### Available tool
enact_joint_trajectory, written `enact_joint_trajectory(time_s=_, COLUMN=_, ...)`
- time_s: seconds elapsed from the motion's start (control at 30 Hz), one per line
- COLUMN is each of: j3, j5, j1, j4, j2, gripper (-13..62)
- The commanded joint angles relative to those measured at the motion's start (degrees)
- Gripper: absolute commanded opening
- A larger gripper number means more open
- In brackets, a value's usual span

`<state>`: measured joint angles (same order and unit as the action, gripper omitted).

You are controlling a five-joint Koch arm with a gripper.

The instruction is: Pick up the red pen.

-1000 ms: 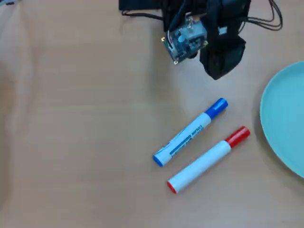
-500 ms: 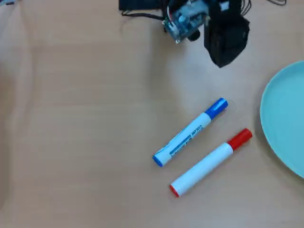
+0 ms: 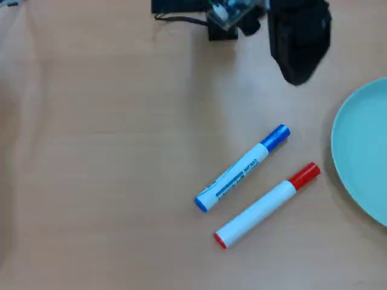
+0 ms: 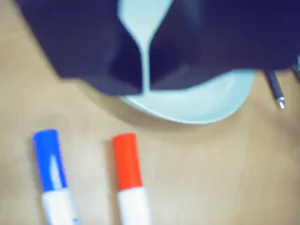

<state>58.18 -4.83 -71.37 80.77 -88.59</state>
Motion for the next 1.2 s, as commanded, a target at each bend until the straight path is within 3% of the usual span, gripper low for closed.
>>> enact_joint_trajectory(time_s=0.0, j3=-8.17, j5=-4.31, j1=-0.79, j4=-4.75, j2=8.61, gripper=-6.0)
enact_joint_trajectory(time_s=0.2, j3=-21.62, j5=-12.13, j1=-2.2, j4=-3.08, j2=23.64, gripper=3.7)
enact_joint_trajectory(time_s=0.37, j3=-21.45, j5=-17.31, j1=-3.43, j4=-2.55, j2=24.87, gripper=11.5)
enact_joint_trajectory(time_s=0.67, j3=-24.87, j5=-27.77, j1=-5.98, j4=-2.72, j2=31.11, gripper=18.5)
enact_joint_trajectory(time_s=1.0, j3=-30.76, j5=-29.27, j1=-6.94, j4=-1.76, j2=38.41, gripper=29.1)
enact_joint_trajectory(time_s=1.17, j3=-30.76, j5=-29.97, j1=-7.65, j4=-1.23, j2=40.43, gripper=30.1)
